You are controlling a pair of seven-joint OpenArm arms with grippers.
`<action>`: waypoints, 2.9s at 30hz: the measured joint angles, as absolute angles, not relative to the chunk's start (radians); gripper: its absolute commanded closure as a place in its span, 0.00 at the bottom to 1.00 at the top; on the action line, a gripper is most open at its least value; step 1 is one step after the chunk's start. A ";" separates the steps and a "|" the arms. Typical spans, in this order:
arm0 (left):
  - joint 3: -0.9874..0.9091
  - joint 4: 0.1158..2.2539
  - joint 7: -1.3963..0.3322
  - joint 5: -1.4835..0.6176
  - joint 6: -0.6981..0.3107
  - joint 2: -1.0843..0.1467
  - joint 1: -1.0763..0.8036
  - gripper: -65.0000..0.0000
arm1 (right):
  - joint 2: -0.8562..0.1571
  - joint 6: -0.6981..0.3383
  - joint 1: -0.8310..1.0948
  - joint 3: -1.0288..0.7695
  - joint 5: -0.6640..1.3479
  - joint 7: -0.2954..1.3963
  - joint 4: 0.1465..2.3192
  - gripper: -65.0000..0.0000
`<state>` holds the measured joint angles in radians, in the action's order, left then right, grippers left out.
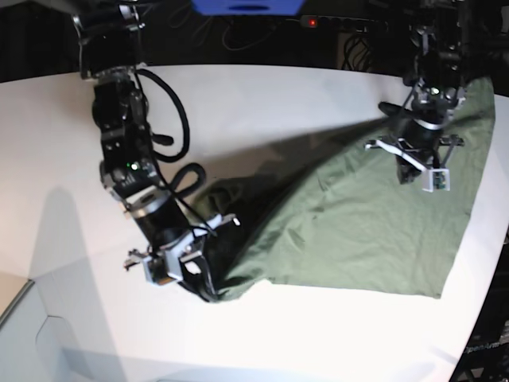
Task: Layout the t-shirt on the table in an organized manner, then fold the t-shirt properly
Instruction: 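Lift the t-shirt edge with the right gripper and sweep it outward, then pull the collar edge with both grippers to spread the t-shirt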
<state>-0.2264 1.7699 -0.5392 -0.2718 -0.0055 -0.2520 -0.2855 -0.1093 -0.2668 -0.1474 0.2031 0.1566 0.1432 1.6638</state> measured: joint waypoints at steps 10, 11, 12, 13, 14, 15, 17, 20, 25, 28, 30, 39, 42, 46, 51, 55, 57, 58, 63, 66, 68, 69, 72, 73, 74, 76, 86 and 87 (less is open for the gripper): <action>-0.336 1.573 -0.565 -0.270 -0.007 -0.218 -0.142 1.00 | -0.119 -0.268 0.037 0.088 0.156 0.149 1.794 1.00; -0.332 1.533 -0.568 -0.271 -0.010 -0.217 -0.129 1.00 | -0.118 -0.266 0.063 0.081 0.156 0.146 1.822 1.00; -0.331 1.489 -0.560 -0.274 -0.012 -0.219 -0.115 1.00 | -0.117 -0.269 0.095 0.072 0.157 0.141 1.854 1.00; -0.330 1.448 -0.560 -0.266 -0.009 -0.219 -0.101 1.00 | -0.115 -0.269 0.123 0.059 0.157 0.134 1.879 1.00; -0.330 1.403 -0.558 -0.267 -0.004 -0.221 -0.084 1.00 | -0.116 -0.271 0.148 0.051 0.157 0.134 1.897 1.00; -0.333 1.363 -0.566 -0.262 -0.003 -0.222 -0.068 1.00 | -0.117 -0.268 0.170 0.043 0.156 0.140 1.914 1.00; -0.335 1.320 -0.548 -0.262 -0.004 -0.226 -0.037 1.00 | -0.116 -0.269 0.209 0.027 0.156 0.155 1.959 1.00; -0.333 1.260 -0.526 -0.266 -0.007 -0.227 0.009 1.00 | -0.115 -0.268 0.274 -0.007 0.161 0.083 2.014 1.00; -0.336 1.217 -0.540 -0.270 -0.010 -0.255 0.049 1.00 | -0.112 -0.266 0.412 -0.061 0.160 -0.067 2.010 1.00; -0.331 1.204 -0.553 -0.273 -0.011 -0.271 0.063 1.00 | -0.073 -0.265 0.484 -0.076 0.161 -0.106 2.000 1.00; -0.332 1.205 -0.556 -0.266 -0.003 -0.277 0.080 1.00 | -0.063 -0.265 0.535 -0.076 0.161 -0.112 1.998 1.00; -0.332 1.219 -0.557 -0.273 -0.004 -0.270 0.148 1.00 | -0.027 -0.266 0.689 0.015 0.160 -0.141 1.924 1.00; -0.336 1.288 -0.572 -0.269 -0.003 -0.258 0.147 1.00 | -0.036 -0.266 0.696 0.013 0.160 -0.133 1.848 1.00; -0.332 1.428 -0.557 -0.276 -0.007 -0.236 0.096 1.00 | -0.081 -0.266 0.696 0.009 0.160 -0.126 1.818 1.00; -0.332 1.544 -0.585 -0.339 -0.001 -0.198 -0.078 0.99 | -0.110 -0.265 0.695 0.007 0.159 -0.104 1.812 0.75; -0.328 1.632 -0.562 -0.449 -0.001 -0.214 -0.191 0.99 | -0.115 -0.265 0.699 -0.001 0.159 -0.068 1.811 0.48; -0.331 1.669 -0.563 -0.492 -0.003 -0.216 -0.260 0.99 | -0.113 -0.266 0.701 -0.030 0.159 -0.071 1.811 0.40; -0.332 1.693 -0.574 -0.510 0.001 -0.216 -0.299 0.99 | -0.113 -0.266 0.701 -0.052 0.160 -0.072 1.811 0.37; -0.333 1.803 -0.569 -0.545 -0.004 -0.225 -0.437 0.99 | -0.115 -0.266 0.707 -0.112 0.160 -0.072 1.818 0.33; -0.335 1.829 -0.562 -0.543 -0.004 -0.230 -0.487 0.99 | -0.116 -0.266 0.657 -0.118 0.160 -0.084 1.837 0.33; -0.355 1.829 -0.572 -0.545 -0.004 -0.221 -0.519 0.99 | -0.115 -0.268 0.611 -0.117 0.160 -0.082 1.839 0.33; -0.369 1.829 -0.572 -0.544 -0.004 -0.216 -0.532 0.99 | -0.115 -0.268 0.588 -0.117 0.160 -0.083 1.839 0.33; -0.388 1.829 -0.568 -0.543 -0.003 -0.202 -0.554 0.99 | -0.116 -0.349 0.509 -0.117 0.158 -0.007 1.837 0.33; -0.389 1.829 -0.570 -0.544 -0.004 -0.197 -0.558 0.99 | -0.115 -0.406 0.473 -0.117 0.153 0.049 1.836 0.33; -0.389 1.829 -0.568 -0.544 -0.004 -0.194 -0.563 0.99 | -0.114 -0.460 0.439 -0.110 0.152 0.091 1.836 0.33; -0.398 1.829 -0.566 -0.543 -0.004 -0.186 -0.577 0.99 | -0.112 -0.552 0.355 -0.093 0.154 0.181 1.836 0.33; -0.398 1.831 -0.571 -0.542 -0.003 -0.179 -0.600 0.99 | -0.116 -0.598 0.024 0.009 0.147 0.462 1.691 0.34; -0.398 1.831 -0.572 -0.544 -0.003 -0.178 -0.599 0.99 | -0.115 -0.599 0.011 0.018 0.147 0.460 1.670 0.34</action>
<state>-0.3985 1.8309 -0.5716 -0.5438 -0.0032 -0.1783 -0.5995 -0.1154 -0.5991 0.0109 0.0181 0.1474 0.4603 1.6703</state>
